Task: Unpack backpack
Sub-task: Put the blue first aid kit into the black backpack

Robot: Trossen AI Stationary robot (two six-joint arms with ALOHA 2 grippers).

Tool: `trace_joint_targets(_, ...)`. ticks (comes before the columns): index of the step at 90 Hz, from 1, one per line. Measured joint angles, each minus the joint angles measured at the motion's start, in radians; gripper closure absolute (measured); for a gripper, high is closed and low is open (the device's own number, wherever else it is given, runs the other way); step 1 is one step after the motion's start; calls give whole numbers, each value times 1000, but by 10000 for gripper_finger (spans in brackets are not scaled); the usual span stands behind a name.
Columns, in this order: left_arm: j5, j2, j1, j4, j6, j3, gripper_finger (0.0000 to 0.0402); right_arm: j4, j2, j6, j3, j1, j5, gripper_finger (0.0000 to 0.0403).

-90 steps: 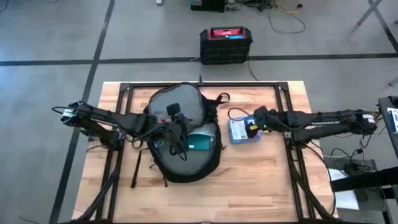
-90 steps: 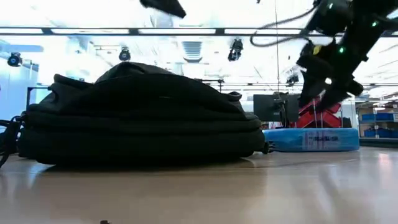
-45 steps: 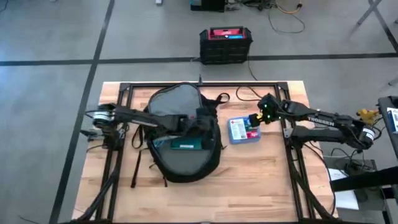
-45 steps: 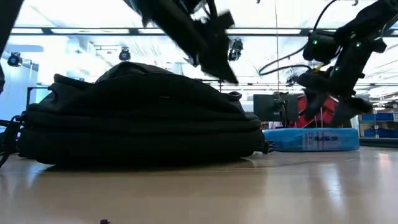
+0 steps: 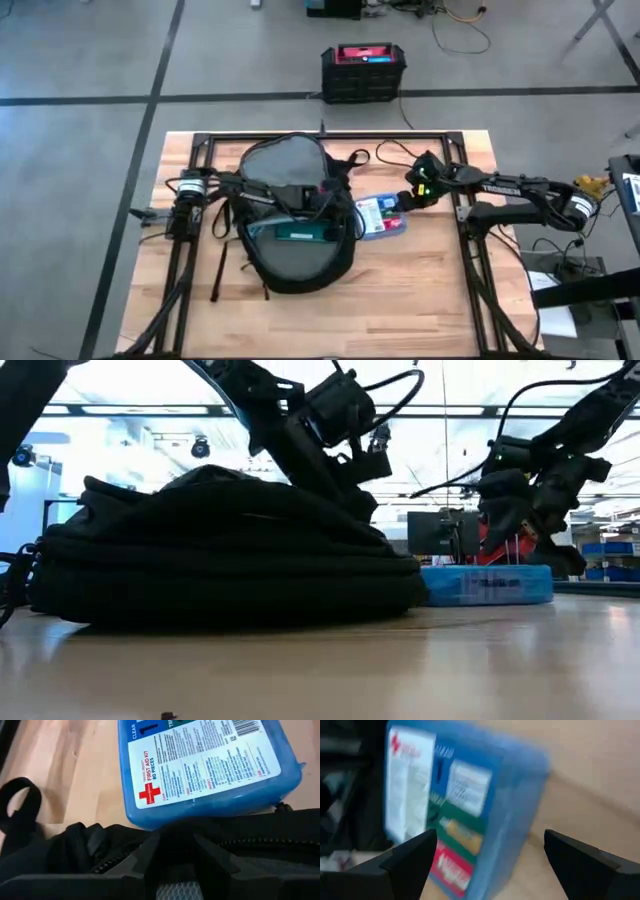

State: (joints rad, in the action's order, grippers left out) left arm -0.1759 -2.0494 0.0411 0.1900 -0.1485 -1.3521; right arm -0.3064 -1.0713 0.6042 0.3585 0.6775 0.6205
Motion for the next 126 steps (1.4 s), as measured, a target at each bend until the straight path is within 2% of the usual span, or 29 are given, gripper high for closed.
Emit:
trace_joint_targets(17, 51, -15, -1, 6, 5, 3, 321, 249, -65, 133, -36, -87, 79, 54)
trace_joint_targets(40, 61, -12, -1, 11, 11, 4, 322, 273, -47, 166, 63, -202, 93, 54)
trace_joint_targets(53, 61, -17, -1, -18, 10, 4, 322, 276, -19, 141, 118, -242, 49, 55)
trace_joint_targets(63, 62, -17, 0, -18, 5, 5, 322, 115, -39, 152, 101, -240, -53, 55)
trace_joint_targets(73, 57, -10, 0, -9, -10, 5, 322, 75, -46, 154, 94, -239, -129, 55)
trace_joint_targets(95, -13, 156, -17, 252, 13, 14, 322, 74, -53, 155, 82, -239, -152, 55)
trace_joint_targets(103, -16, 219, -28, 302, 43, 16, 322, 88, -57, 154, 78, -239, -152, 55)
trace_joint_targets(112, -8, 229, -30, 265, 65, 61, 322, 115, -64, 154, 70, -239, -153, 55)
trace_joint_targets(126, 108, 164, -23, 73, 83, 120, 322, 144, -73, 155, 67, -241, -151, 55)
